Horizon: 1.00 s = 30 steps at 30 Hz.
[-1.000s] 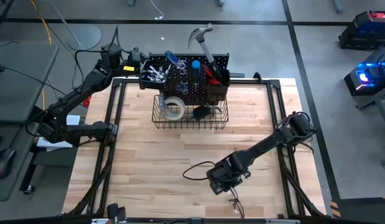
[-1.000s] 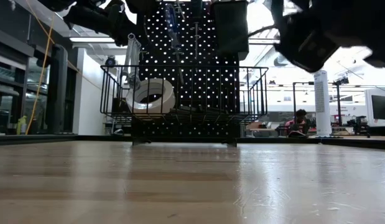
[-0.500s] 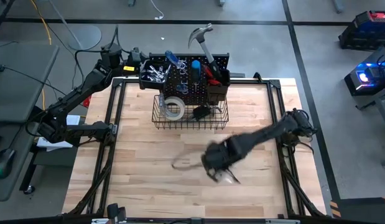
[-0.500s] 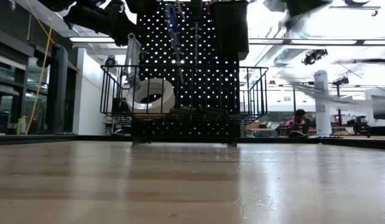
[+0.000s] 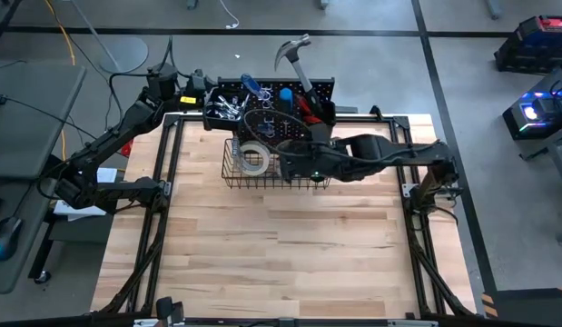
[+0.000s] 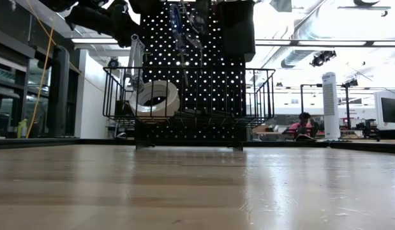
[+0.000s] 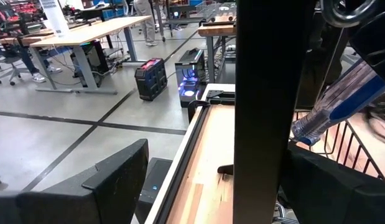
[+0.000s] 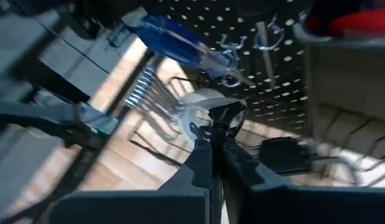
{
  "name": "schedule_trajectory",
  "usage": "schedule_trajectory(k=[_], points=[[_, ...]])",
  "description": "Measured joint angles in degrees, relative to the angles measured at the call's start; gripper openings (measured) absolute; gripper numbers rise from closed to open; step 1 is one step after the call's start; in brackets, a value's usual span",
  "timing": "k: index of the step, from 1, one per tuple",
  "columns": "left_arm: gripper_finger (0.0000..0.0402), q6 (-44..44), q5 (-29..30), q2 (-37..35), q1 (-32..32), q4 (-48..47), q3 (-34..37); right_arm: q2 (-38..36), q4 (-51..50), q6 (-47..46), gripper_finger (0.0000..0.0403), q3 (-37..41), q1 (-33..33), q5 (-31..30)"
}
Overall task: Hang tools onto peg board
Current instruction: Put the safety glasses in the wire basket on the pegboard
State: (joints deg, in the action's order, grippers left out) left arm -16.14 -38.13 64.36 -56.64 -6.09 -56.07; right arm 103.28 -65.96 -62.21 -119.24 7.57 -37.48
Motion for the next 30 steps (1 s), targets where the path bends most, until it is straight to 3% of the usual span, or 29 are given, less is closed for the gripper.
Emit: schedule_trajectory(k=[6,11,16,22,26,30], points=[[0.0323,-0.5,0.0,0.0,0.0,0.0,0.0,-1.3,2.6,-10.7,0.0001,4.4,2.1,1.1],[0.0323,-0.5,-0.1,0.0,0.0,0.1,0.0,-7.8,11.2,-23.6,0.0000,19.6,6.4,-4.1],[0.0323,-1.0,0.1,0.0,0.0,0.4,0.0,-19.1,41.2,-26.0,0.0000,41.6,5.4,-13.1],[0.0323,-1.8,0.0,0.0,0.0,0.7,0.0,-21.9,72.4,-31.3,0.0000,61.7,4.1,-14.6],[0.0323,-1.1,0.0,0.0,0.0,0.8,0.0,-20.9,75.1,-38.8,0.0000,66.7,4.2,-20.9],[0.0323,-1.1,0.0,0.0,0.0,1.1,0.0,-20.8,72.5,-46.0,0.0000,68.8,2.6,-21.6]])
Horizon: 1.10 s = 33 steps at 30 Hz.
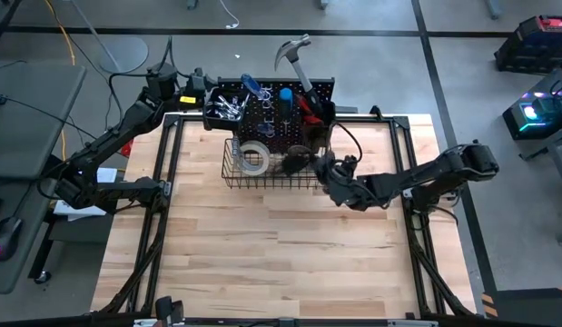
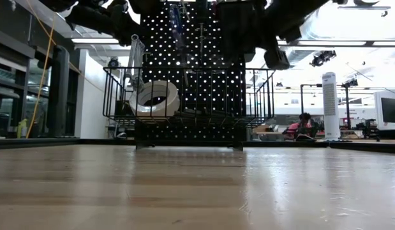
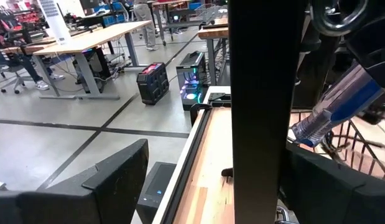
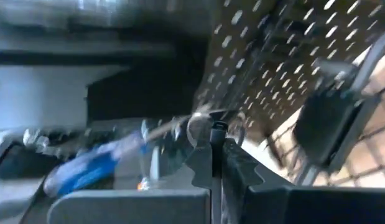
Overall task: Hang tools onto peg board
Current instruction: Put the safety glasses in the wire basket on the pegboard
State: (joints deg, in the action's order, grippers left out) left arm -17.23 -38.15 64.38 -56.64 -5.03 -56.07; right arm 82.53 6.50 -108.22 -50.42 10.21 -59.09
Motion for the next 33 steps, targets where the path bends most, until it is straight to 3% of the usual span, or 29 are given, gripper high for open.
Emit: schedule_trajectory(k=[9,23,33], points=[[0.0323,0.2,0.0,0.0,0.0,0.3,0.0,0.0,-2.8,-7.5,0.0003,-0.1,-4.7,1.5],[0.0323,0.3,0.4,0.0,0.0,0.3,0.0,0.0,-2.5,-6.4,0.0123,-0.1,-5.3,4.7],[0.0323,0.0,0.3,0.0,-0.3,0.3,0.0,-2.9,-4.3,-3.8,0.0133,-0.3,-0.7,5.9]])
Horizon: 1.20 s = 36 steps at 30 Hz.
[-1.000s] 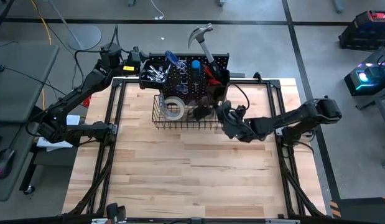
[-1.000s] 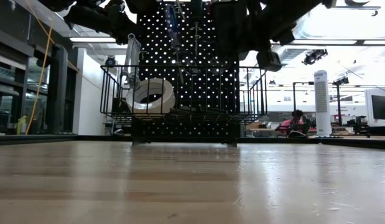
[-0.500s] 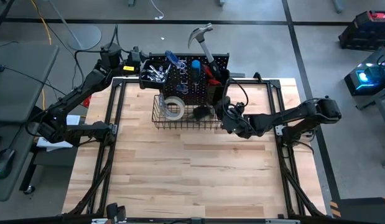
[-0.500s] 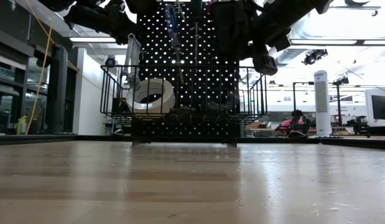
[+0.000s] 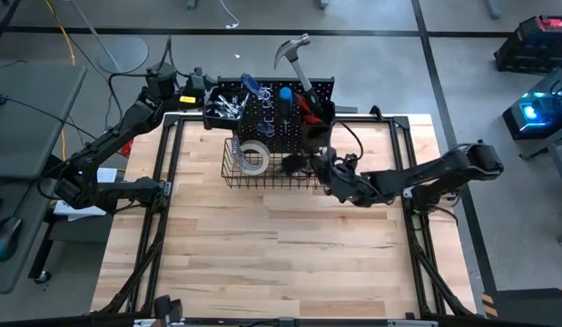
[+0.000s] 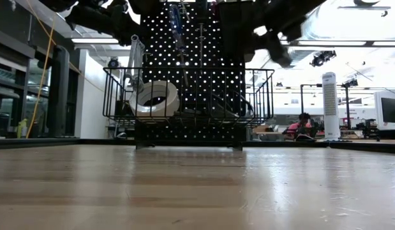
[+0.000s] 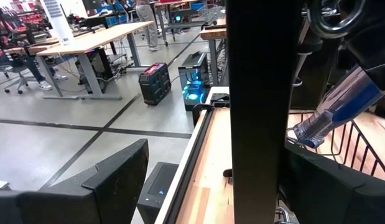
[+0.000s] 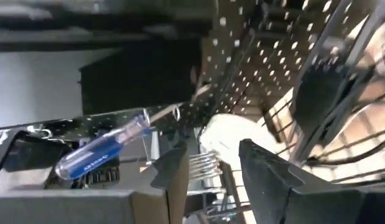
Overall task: Hang tools onto peg board
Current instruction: Put the safety glasses in the wire basket on the pegboard, then return to Home Position
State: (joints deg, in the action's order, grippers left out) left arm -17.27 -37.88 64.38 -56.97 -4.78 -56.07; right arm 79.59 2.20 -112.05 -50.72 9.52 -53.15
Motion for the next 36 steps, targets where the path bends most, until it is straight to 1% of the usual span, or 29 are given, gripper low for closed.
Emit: schedule_trajectory(k=[4,9,16,25,36], points=[[0.0323,-0.3,-0.3,0.0,-0.4,0.0,0.0,-3.7,-7.1,-0.6,0.0133,0.0,2.4,-4.2],[0.0323,1.5,0.0,-0.5,-0.4,0.0,0.0,-7.7,-11.4,0.5,0.0133,0.0,3.1,-5.0],[0.0323,5.2,0.3,-1.5,-0.5,-0.1,0.0,-10.1,-11.8,4.4,0.0133,0.0,2.9,-5.4],[0.0323,5.1,-0.3,-4.5,-1.1,-3.8,-0.1,-10.3,-12.5,4.3,0.0133,0.0,2.9,-5.4],[0.0323,4.7,-0.4,-4.8,-1.7,-7.4,-0.1,-10.3,-12.7,4.3,0.0133,0.0,2.9,-5.4]])
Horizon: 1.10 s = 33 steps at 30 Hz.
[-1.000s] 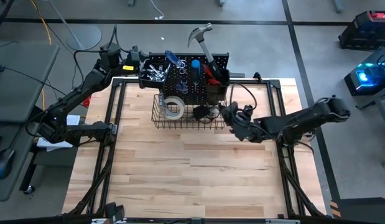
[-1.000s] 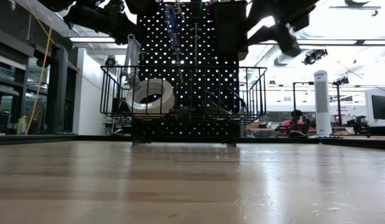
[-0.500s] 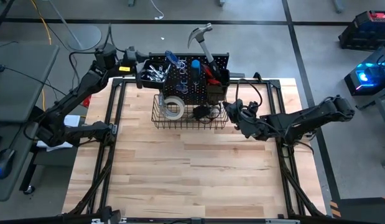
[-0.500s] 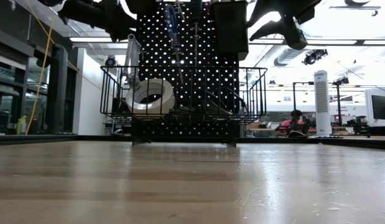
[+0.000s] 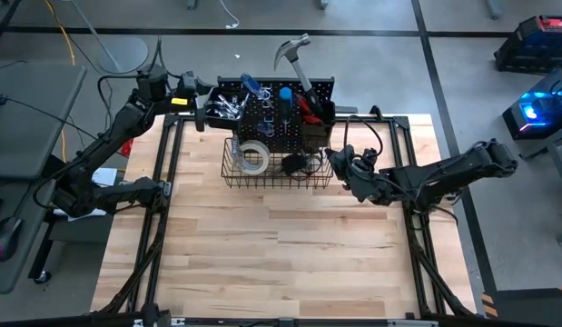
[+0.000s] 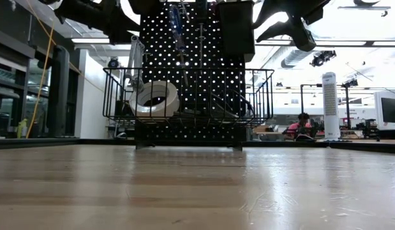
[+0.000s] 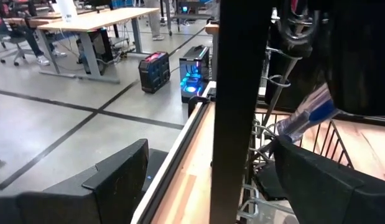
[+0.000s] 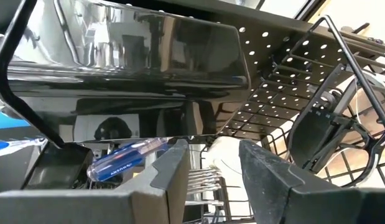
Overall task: Hang tools onto peg board
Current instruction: Return to Home Position
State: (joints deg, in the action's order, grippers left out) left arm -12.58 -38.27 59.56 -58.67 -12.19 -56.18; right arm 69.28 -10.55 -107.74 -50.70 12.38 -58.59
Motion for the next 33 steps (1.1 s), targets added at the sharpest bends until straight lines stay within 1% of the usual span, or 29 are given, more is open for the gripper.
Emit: schedule_trajectory(k=[7,20,26,29,33], points=[[0.0323,0.6,0.0,-2.4,-0.7,-0.9,0.0,0.0,0.0,-0.2,0.0133,0.0,0.0,0.0],[0.0323,2.1,-0.2,-7.8,-1.7,-9.1,0.1,0.0,-0.2,-0.2,0.0133,0.0,0.0,0.0],[0.0323,3.2,-0.1,-11.0,-1.7,-10.3,0.1,0.0,-0.2,0.1,0.0133,0.0,0.0,0.1],[0.0323,5.1,-0.1,-12.8,-1.7,-10.7,0.1,-0.2,-0.3,0.3,0.0133,0.1,0.5,1.2],[0.0323,8.4,-0.1,-15.0,-1.7,-13.0,0.1,-2.3,-1.1,3.9,0.0133,0.1,2.8,1.7]])
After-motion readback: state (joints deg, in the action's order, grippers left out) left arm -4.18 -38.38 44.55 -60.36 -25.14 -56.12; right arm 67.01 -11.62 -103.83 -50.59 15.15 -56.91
